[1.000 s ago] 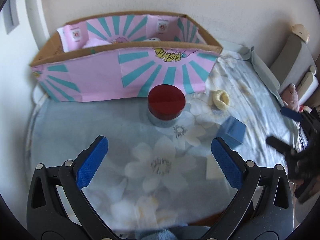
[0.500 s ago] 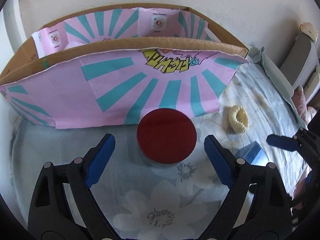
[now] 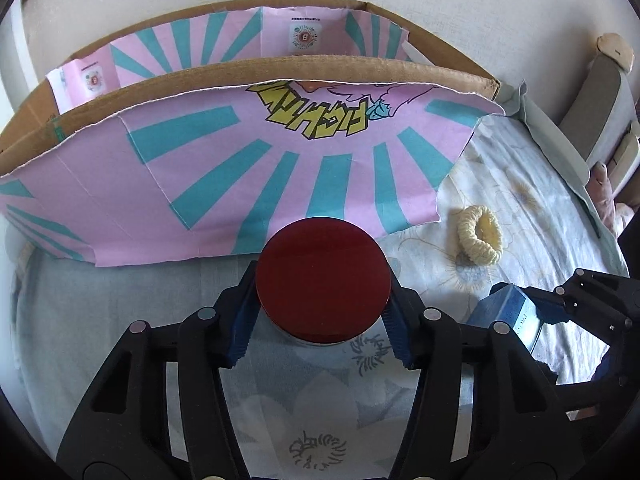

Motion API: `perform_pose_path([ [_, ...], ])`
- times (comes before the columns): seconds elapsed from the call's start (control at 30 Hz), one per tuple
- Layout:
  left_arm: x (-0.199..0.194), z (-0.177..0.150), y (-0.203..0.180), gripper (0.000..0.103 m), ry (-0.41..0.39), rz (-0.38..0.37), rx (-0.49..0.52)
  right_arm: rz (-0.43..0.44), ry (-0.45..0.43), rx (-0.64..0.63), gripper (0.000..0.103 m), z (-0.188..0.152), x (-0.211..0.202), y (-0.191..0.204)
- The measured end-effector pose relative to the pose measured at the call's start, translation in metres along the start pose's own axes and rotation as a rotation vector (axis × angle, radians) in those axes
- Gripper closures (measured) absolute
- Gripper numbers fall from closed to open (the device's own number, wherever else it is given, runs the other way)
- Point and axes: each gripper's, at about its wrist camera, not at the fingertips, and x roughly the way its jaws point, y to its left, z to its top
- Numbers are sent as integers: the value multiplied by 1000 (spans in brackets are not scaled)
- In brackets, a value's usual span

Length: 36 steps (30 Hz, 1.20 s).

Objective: Organize objects
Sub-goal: 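Grasp the red-lidded jar with the left tool while the right tool grasps the blue cube box, then carry the jar and blue cube box into the cardboard box and release both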

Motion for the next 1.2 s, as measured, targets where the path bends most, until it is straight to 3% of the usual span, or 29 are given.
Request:
perform_pose_path([
  [0.3, -4, -4, -4, 51, 1, -10, 9, -18, 10, 9, 68, 5, -4, 6],
  [0.6, -50, 5, 4, 51, -12, -17, -20, -36, -1, 49, 68, 25, -29, 8],
  [0.63, -57, 7, 6, 51, -13, -24, -25, 14, 13, 11, 68, 29, -33, 9],
  [0.73, -81, 13, 14, 51, 1, -33, -18, 0, 9, 39, 68, 38, -53, 9],
  [1.03, -149, 46, 35, 51, -46, -20, -27, -55, -32, 105, 68, 84, -110, -2],
  [1.2, -167, 78, 62, 51, -54, -20, -30, -82, -56, 104, 68, 115, -128, -8],
])
